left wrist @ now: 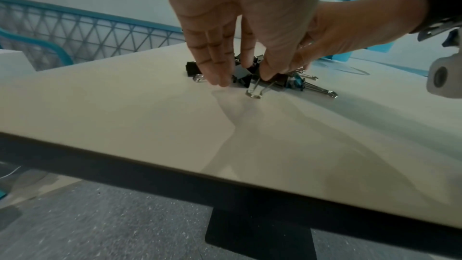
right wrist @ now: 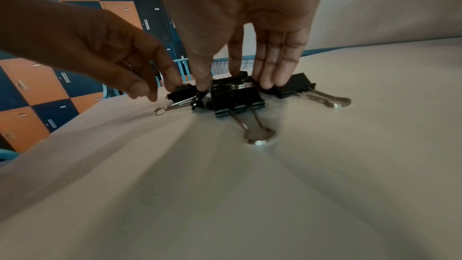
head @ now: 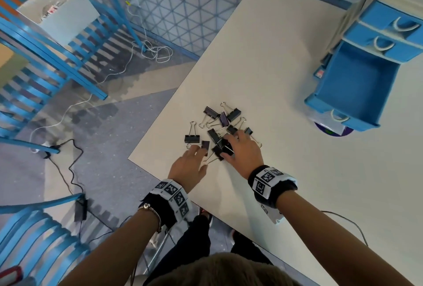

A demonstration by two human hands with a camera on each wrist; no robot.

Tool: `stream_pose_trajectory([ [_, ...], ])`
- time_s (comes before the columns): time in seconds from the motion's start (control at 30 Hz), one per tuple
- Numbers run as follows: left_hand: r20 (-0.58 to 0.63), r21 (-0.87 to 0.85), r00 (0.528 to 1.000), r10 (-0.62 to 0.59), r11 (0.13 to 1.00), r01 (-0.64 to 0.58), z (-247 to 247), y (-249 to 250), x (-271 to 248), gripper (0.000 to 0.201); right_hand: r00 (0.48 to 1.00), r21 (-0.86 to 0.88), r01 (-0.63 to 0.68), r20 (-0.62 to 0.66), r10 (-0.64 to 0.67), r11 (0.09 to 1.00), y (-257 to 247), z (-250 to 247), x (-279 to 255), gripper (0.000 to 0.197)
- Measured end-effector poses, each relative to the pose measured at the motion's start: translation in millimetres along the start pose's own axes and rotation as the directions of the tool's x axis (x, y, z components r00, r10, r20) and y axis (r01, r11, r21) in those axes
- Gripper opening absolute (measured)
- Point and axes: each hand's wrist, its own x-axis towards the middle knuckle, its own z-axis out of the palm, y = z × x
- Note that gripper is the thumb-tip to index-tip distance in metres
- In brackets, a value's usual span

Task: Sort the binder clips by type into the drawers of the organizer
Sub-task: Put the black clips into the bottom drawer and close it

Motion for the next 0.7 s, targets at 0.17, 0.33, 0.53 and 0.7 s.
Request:
stream_pose_trajectory([
  [0.17,0.052,0.019,0.996,0.070,0.997,-0.071,-4.0,-3.3,16.7,0.047,0.998,0.006,-0.064,-0.022,0.064,0.998,-8.0,3.9,7.2,0.036],
  [0.33,0.097,0.082,0.985,0.141,0.985,-0.149,-7.6,-6.0,24.6,0.050,0.991,0.009,-0.134,-0.011,0.135,0.991,-1.8,0.3,10.0,0.034],
  [0.53,0.084,0.118,0.975,0.205,0.970,-0.214,-5.5,-10.6,31.7,0.055,0.986,0.051,-0.169,0.022,0.168,0.984,7.9,-7.5,-0.5,0.038],
  [0.7,0.006,0.136,0.954,0.301,0.944,-0.299,-8.1,-16.2,34.9,0.054,0.982,0.051,-0.186,0.030,0.184,0.981,9.2,-4.0,-17.6,0.043],
])
